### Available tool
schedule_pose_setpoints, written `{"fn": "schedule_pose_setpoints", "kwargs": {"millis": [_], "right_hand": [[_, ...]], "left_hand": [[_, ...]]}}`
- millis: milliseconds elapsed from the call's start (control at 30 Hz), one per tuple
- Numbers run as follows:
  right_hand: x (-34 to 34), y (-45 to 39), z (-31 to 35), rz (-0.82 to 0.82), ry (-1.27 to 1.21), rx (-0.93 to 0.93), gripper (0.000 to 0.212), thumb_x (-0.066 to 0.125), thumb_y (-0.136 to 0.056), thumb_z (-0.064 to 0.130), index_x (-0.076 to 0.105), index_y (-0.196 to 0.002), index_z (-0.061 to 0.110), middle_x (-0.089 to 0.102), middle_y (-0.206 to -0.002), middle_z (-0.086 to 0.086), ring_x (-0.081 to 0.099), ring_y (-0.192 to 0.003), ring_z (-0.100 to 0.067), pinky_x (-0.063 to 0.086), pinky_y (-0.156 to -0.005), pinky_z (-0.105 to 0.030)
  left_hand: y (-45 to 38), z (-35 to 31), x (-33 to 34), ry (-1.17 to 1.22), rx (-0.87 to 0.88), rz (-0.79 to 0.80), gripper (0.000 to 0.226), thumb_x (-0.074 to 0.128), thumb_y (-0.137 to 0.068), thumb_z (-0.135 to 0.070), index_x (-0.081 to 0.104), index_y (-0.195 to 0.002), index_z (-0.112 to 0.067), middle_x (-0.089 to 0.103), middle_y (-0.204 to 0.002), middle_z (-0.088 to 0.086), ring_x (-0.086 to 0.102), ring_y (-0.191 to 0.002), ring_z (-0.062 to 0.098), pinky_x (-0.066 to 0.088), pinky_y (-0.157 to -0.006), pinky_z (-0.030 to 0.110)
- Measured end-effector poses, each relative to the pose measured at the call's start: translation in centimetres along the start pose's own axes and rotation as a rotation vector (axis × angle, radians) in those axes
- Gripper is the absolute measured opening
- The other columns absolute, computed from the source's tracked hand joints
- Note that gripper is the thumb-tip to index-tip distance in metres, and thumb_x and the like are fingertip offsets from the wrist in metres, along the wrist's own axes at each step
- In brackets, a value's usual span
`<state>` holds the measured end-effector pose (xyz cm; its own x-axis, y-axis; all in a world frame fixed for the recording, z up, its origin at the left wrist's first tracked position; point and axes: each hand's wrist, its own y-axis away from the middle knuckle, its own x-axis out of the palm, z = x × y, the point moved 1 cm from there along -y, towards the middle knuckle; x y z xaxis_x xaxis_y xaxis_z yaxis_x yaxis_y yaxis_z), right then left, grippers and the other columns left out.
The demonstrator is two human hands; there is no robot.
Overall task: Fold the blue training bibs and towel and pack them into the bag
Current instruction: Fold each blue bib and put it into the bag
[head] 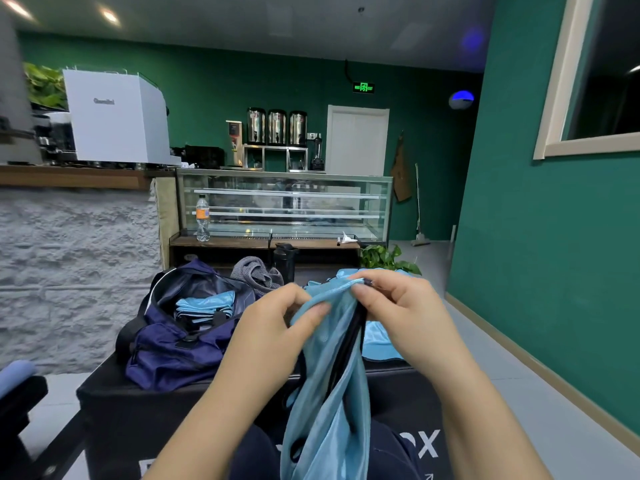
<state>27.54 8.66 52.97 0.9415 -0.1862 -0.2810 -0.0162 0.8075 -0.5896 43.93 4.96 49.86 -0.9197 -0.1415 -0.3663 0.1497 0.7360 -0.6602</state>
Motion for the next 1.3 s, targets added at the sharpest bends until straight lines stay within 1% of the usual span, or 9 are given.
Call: {"fn": "schedule_pose_setpoints", "kwargs": {"millis": [133,267,433,567,667,967,1100,1200,1300], "right_hand": [[-1.1,-0.3,-0.5,-0.083,-0.102,0.022,0.026,0.057,-0.092,0.004,0.071,-0.083,0.023,0.072,-0.077,0.008,0.065,-0.077,-0.008,0.053,-0.088,-0.045],[-1.4,-0.2,-0.6,-0.067,-0.119,0.018,0.03,0.057,-0.092,0.004,0.073,-0.079,0.026,0.072,-0.078,0.005,0.066,-0.076,-0.009,0.054,-0.086,-0.042],[-1.6,-0.3,-0.8,-0.047,-0.119,0.014,0.023,0.056,-0.093,0.007,0.072,-0.084,0.021,0.071,-0.078,0.005,0.065,-0.078,-0.01,0.054,-0.086,-0.04],[-1.9,-0.5,-0.7,-0.047,-0.138,0.015,0.021,0.055,-0.094,0.007,0.071,-0.084,0.017,0.07,-0.076,0.005,0.064,-0.075,-0.008,0.056,-0.08,-0.031],[-2.5,-0.8,-0.9,-0.061,-0.113,0.022,0.022,0.056,-0.094,0.011,0.073,-0.084,0.021,0.068,-0.079,0.0,0.06,-0.079,-0.017,0.052,-0.082,-0.042],[-4.0,-6.2,4.3,-0.202,-0.123,-0.085,0.018,0.051,-0.098,0.018,0.065,-0.088,0.02,0.064,-0.069,0.015,0.056,-0.067,-0.004,0.05,-0.067,-0.029],[-4.7,-10.5,8.4,-0.213,-0.073,-0.13,0.014,0.051,-0.098,0.017,0.062,-0.091,0.022,0.069,-0.084,0.006,0.064,-0.081,-0.011,0.055,-0.082,-0.039],[-5.3,-12.7,11.1,-0.214,-0.016,-0.169,0.011,0.054,-0.097,0.013,0.057,-0.097,0.024,0.067,-0.1,-0.002,0.063,-0.093,-0.016,0.052,-0.078,-0.033],[-6.0,-13.2,12.9,-0.178,0.153,-0.192,0.015,0.057,-0.094,0.011,0.059,-0.094,0.026,0.066,-0.094,0.004,0.059,-0.082,-0.01,0.05,-0.072,-0.029]], "left_hand": [[-0.1,1.3,0.5,0.251,-0.154,0.156,0.021,0.06,-0.092,-0.033,0.062,-0.079,-0.017,0.052,-0.059,-0.015,0.042,-0.055,0.0,0.034,-0.058,0.022],[0.1,1.3,1.4,0.305,-0.176,0.233,0.02,0.056,-0.086,-0.047,0.062,-0.085,-0.028,0.059,-0.075,-0.006,0.048,-0.072,0.01,0.04,-0.069,0.032],[0.0,0.1,1.2,0.542,-0.11,0.08,0.008,0.059,-0.087,-0.016,0.062,-0.083,-0.01,0.064,-0.068,-0.012,0.054,-0.063,-0.003,0.042,-0.062,0.01],[-0.2,-0.7,1.2,0.641,-0.123,-0.024,0.006,0.059,-0.086,-0.007,0.059,-0.08,-0.006,0.06,-0.059,-0.011,0.05,-0.052,-0.004,0.038,-0.05,0.008],[-0.9,-1.4,1.0,0.574,-0.064,-0.088,0.008,0.062,-0.085,-0.005,0.061,-0.078,-0.008,0.062,-0.062,-0.011,0.053,-0.059,-0.003,0.042,-0.057,0.01],[-7.2,-8.2,-2.4,0.452,0.109,-0.166,0.011,0.069,-0.084,-0.009,0.064,-0.077,-0.017,0.066,-0.061,-0.015,0.057,-0.059,-0.006,0.045,-0.058,0.01],[-11.7,-11.9,-5.2,0.411,0.149,-0.197,0.014,0.071,-0.084,-0.01,0.066,-0.075,-0.02,0.066,-0.065,-0.011,0.059,-0.063,0.001,0.048,-0.062,0.016],[-14.4,-13.5,-7.2,0.331,0.126,-0.218,0.015,0.073,-0.082,-0.011,0.064,-0.076,-0.022,0.061,-0.072,-0.005,0.055,-0.064,0.005,0.044,-0.06,0.015],[-15.7,-14.6,-8.9,0.116,0.18,-0.175,0.018,0.074,-0.081,-0.012,0.061,-0.075,-0.024,0.055,-0.071,-0.005,0.049,-0.061,0.006,0.039,-0.057,0.018]]}}
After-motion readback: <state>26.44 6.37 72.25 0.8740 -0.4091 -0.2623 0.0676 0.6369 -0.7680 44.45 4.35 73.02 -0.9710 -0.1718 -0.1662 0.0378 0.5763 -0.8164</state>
